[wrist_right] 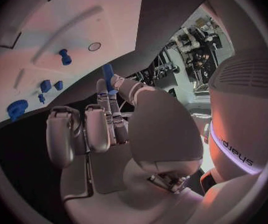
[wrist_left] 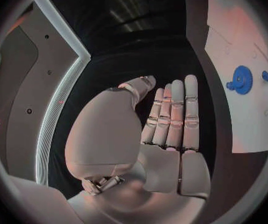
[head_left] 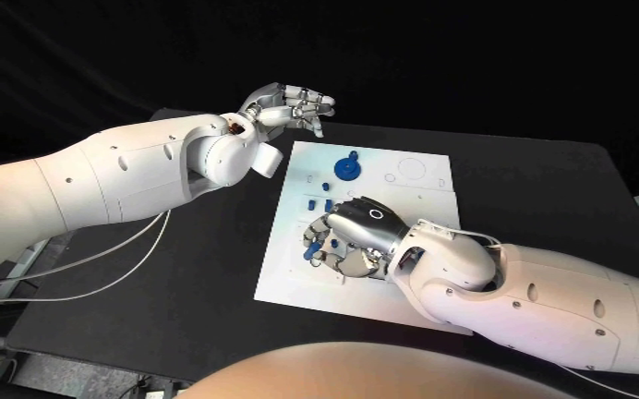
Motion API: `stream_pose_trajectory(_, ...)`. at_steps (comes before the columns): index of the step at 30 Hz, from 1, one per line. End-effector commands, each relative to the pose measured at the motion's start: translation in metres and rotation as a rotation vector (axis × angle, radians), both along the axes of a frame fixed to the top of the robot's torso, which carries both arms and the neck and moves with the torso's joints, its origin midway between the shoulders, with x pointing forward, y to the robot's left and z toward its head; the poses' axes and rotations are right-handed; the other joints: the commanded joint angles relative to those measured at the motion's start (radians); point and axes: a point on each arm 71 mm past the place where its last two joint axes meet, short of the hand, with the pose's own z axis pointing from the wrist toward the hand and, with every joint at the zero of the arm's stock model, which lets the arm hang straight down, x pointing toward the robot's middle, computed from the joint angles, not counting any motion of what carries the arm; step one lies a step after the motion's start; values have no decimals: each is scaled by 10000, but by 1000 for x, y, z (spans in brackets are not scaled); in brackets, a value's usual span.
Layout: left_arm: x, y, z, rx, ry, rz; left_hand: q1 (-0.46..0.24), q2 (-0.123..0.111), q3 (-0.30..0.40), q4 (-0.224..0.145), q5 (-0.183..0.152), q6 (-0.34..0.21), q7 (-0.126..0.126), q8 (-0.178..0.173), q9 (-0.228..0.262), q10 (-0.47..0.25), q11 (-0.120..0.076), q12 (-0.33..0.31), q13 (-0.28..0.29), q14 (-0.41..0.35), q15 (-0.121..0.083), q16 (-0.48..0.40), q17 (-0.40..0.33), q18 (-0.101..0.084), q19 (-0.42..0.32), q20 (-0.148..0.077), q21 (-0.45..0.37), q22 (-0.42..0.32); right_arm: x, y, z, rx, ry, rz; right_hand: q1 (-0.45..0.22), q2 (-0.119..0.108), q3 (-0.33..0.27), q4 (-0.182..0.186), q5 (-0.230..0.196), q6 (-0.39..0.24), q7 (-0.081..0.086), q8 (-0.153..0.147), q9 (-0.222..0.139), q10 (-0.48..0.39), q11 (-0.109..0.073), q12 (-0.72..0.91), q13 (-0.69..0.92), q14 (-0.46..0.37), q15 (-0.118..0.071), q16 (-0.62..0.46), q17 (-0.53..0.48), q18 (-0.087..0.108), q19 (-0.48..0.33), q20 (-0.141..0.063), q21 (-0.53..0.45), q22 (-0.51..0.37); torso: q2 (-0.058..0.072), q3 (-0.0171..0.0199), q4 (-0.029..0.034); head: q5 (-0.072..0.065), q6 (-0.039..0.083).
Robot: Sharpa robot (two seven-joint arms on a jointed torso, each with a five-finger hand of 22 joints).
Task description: Assemble the parts on the task board
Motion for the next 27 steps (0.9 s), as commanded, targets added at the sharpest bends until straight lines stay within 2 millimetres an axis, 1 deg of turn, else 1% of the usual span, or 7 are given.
stream_pose_trajectory(1,-1,-2,1,-150,28,-176,14,111,-14,11,-14,-76,-11,38,-11,-79,-21,-26,-16,-12,46,-69,-11,123,41,-2,-45,-13,0,1,-6,-233,6,176,14,60,2,-41,53,39,25,162,394,64,31,-33,11,366,-94,30,-3,-163,255,-69,-34,1714,-1,14,-10,15,-40)
stream_pose_trajectory(3,-1,-2,1,-149,30,-176,14,111,-14,11,-14,-76,-11,38,-11,-79,-21,-26,-16,-12,46,-69,-11,123,41,-2,-45,-13,2,1,-9,-393,31,159,10,56,0,-44,53,36,27,165,398,64,32,-36,12,366,-93,31,-2,-165,258,-69,-30,1717,-5,22,-7,25,-59)
stream_pose_trajectory(10,-1,-2,0,-144,34,-164,1,118,-21,25,-15,-85,-11,41,-12,-87,-18,-23,-18,-13,49,-71,-10,123,44,1,-55,-19,3,-1,-16,-809,28,139,-10,44,-6,-47,50,24,32,171,411,59,40,-49,13,363,-88,27,-13,-161,250,-67,-43,1710,-8,20,-22,43,-94)
stream_pose_trajectory(14,-1,-2,0,-144,35,-165,1,118,-21,25,-15,-85,-11,41,-12,-87,-18,-23,-18,-13,49,-71,-10,123,44,1,-55,-19,4,-2,-19,-1069,-14,95,-10,44,-6,-47,50,24,32,171,411,59,40,-49,13,363,-88,27,-13,-161,250,-67,-43,1710,-9,20,-12,42,-116)
stream_pose_trajectory(27,-1,0,0,-128,42,-132,-11,125,-26,37,-14,-90,-10,44,-13,-93,-17,-22,-19,-13,51,-73,-10,123,46,3,-62,-24,4,-2,-21,-1342,-114,61,-32,39,-11,-47,45,13,36,178,424,61,45,-59,16,362,-83,27,-15,-160,246,-65,-50,1707,-6,15,-13,48,-142)
